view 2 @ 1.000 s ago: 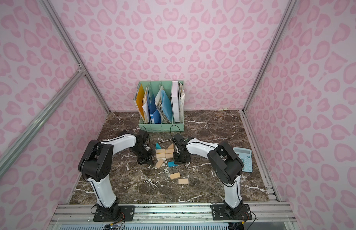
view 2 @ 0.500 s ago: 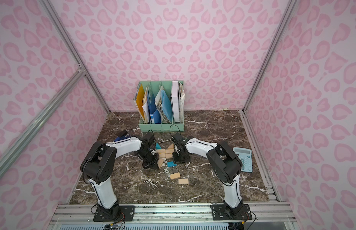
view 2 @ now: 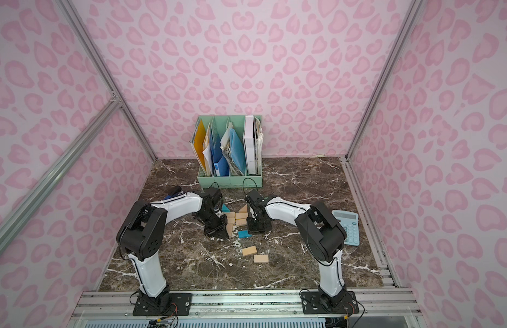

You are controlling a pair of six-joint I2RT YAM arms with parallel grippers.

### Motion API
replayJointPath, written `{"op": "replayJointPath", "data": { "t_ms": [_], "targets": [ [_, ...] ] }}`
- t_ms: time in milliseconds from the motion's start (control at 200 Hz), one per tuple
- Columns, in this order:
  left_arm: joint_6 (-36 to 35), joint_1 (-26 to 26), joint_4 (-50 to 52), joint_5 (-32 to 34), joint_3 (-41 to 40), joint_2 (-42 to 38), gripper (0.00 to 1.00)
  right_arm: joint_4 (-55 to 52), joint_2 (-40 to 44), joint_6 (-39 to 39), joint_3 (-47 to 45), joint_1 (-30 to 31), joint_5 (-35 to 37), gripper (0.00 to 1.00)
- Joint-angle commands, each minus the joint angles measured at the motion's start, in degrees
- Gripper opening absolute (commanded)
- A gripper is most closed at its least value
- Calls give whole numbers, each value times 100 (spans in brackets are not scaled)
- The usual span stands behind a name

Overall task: Assemble a carrot with building blocks
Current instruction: Adjust the building block at the center of the board.

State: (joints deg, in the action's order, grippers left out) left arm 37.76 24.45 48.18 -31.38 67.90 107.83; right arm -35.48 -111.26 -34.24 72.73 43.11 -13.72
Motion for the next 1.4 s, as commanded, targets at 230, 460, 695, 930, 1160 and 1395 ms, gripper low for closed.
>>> {"op": "replayJointPath", "data": {
  "t_ms": [230,460,695,930,1160,1395],
  "targets": [
    [-449,157,1117,806,1030,-25,61,-150,-115,81,144,0,94,0],
    [-902,162,1228,1381,1176,343,51,-145,32,7,19,-20,177,20],
    [-1013,167,959,1480,1139,533,47,-161,173,7,-61,-75,211,32],
    [-914,216,781,1209,1246,554,48,-153,254,39,-208,-110,194,27],
    [-879,302,706,1227,1274,635,53,-108,325,27,-321,-156,189,25],
    [-1002,377,668,1256,1274,1010,45,-125,436,42,-447,-189,230,24]
  ]
}}
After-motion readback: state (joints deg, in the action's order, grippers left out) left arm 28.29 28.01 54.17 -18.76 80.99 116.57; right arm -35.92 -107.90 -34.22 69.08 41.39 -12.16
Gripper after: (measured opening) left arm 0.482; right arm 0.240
